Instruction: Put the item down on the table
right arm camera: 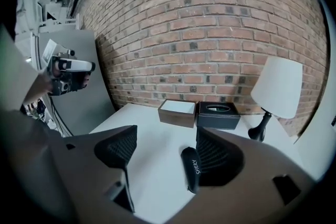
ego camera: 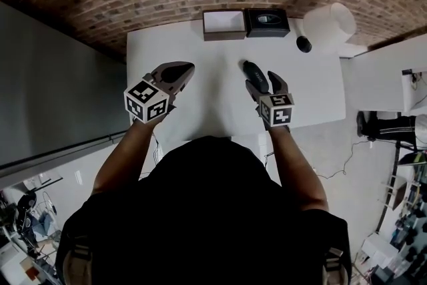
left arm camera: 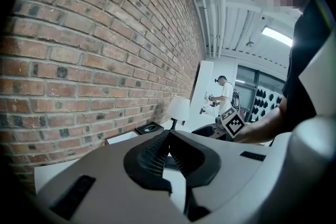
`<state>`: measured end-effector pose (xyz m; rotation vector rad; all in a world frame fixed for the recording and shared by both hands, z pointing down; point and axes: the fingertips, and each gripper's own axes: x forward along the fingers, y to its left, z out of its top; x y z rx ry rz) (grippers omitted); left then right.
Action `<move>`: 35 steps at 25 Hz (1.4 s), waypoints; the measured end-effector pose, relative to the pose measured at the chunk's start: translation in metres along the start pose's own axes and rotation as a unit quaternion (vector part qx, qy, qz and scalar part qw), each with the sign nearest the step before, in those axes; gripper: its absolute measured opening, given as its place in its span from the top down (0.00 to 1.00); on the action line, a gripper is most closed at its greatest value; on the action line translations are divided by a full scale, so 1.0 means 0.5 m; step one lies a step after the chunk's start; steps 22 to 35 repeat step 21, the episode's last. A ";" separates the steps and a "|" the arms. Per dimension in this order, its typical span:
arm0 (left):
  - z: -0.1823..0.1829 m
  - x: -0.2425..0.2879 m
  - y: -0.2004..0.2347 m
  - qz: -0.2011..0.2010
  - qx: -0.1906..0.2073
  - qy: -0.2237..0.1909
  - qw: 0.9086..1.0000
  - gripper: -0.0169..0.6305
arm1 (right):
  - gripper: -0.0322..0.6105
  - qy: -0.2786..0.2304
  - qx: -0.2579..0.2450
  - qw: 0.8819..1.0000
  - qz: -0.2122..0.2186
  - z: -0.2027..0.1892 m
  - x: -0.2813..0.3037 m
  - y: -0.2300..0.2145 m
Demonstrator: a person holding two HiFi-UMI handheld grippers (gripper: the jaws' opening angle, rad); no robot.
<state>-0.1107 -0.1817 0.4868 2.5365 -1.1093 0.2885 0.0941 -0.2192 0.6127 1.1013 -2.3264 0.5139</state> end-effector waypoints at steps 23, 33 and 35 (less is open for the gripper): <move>-0.001 0.004 0.001 -0.005 0.005 -0.002 1.000 0.95 | 0.55 -0.037 0.008 0.999 -0.002 0.050 -0.052 0.010; -0.001 0.004 0.001 -0.005 0.005 -0.002 1.000 0.95 | 0.55 -0.037 0.008 0.999 -0.002 0.050 -0.052 0.010; -0.001 0.004 0.001 -0.005 0.005 -0.002 1.000 0.95 | 0.55 -0.037 0.008 0.999 -0.002 0.050 -0.052 0.010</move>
